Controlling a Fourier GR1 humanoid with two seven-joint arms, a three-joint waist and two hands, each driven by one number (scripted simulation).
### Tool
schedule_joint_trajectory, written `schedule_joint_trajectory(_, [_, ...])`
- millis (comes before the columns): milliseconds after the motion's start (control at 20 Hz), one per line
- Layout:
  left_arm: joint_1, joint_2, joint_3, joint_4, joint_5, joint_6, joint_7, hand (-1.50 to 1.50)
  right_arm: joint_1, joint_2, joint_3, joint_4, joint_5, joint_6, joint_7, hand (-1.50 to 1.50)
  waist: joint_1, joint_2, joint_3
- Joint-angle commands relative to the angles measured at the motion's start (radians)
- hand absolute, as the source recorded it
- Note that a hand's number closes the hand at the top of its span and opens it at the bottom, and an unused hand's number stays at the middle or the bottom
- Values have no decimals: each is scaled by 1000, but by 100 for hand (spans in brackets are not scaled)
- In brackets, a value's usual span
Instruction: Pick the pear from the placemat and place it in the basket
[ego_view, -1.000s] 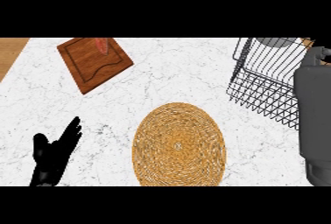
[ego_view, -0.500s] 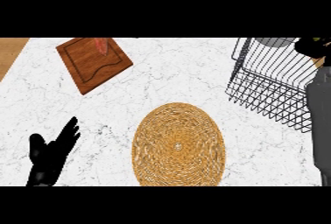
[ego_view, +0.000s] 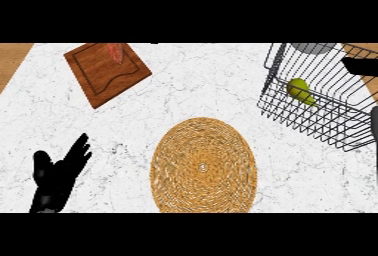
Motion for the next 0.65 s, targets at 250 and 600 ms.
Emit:
schedule_joint_trajectory(250, [53, -33, -13, 66, -21, 10, -2, 0, 106, -11, -102, -210, -67, -43, 50, -150, -10, 7, -13])
schedule_joint_trajectory(600, [63, 6, 31, 78, 7, -24, 8, 0, 314, -70, -246, -470, -175, 61, 86, -150, -30, 4, -13])
